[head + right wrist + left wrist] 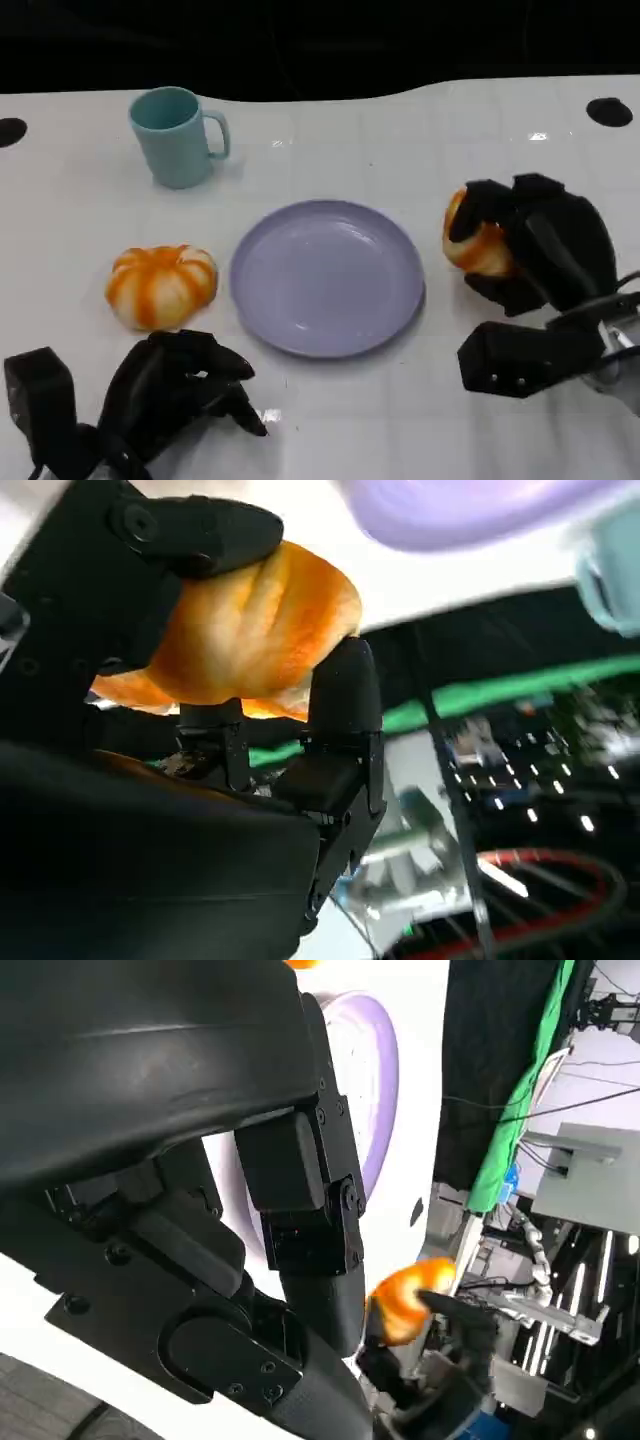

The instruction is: Grasp the bread from the table and place it into the plate.

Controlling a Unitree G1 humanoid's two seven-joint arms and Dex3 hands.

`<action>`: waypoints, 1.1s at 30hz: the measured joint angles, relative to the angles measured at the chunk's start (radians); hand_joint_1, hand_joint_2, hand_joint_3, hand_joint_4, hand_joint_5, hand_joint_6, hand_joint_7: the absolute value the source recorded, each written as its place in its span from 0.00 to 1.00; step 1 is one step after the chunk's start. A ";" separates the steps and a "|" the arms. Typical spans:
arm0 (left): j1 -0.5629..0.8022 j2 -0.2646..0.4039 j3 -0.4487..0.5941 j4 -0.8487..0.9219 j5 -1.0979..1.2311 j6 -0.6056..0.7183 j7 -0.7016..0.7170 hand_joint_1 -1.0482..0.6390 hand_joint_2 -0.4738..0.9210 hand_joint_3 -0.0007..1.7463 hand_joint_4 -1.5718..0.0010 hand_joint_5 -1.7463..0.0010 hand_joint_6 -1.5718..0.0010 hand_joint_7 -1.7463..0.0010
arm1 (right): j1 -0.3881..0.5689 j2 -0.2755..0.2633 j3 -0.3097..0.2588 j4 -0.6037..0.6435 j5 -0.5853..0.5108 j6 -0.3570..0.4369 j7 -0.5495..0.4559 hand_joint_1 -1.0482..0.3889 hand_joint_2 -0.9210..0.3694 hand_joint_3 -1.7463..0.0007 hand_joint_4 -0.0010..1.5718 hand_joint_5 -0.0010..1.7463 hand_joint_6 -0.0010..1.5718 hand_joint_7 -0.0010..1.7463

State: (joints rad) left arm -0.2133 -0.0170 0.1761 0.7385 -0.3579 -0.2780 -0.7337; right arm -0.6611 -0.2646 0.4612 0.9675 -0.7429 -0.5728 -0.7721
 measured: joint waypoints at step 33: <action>0.031 -0.001 -0.007 -0.046 -0.001 0.019 0.000 0.00 0.85 0.00 0.00 0.65 0.00 0.88 | -0.121 0.233 0.058 0.061 0.029 -0.053 0.307 0.55 0.32 0.56 0.43 0.72 0.47 0.35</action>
State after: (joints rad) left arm -0.1821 -0.0179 0.1689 0.6926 -0.3586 -0.2586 -0.7336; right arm -0.7822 -0.0321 0.5194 1.0287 -0.7140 -0.6255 -0.4648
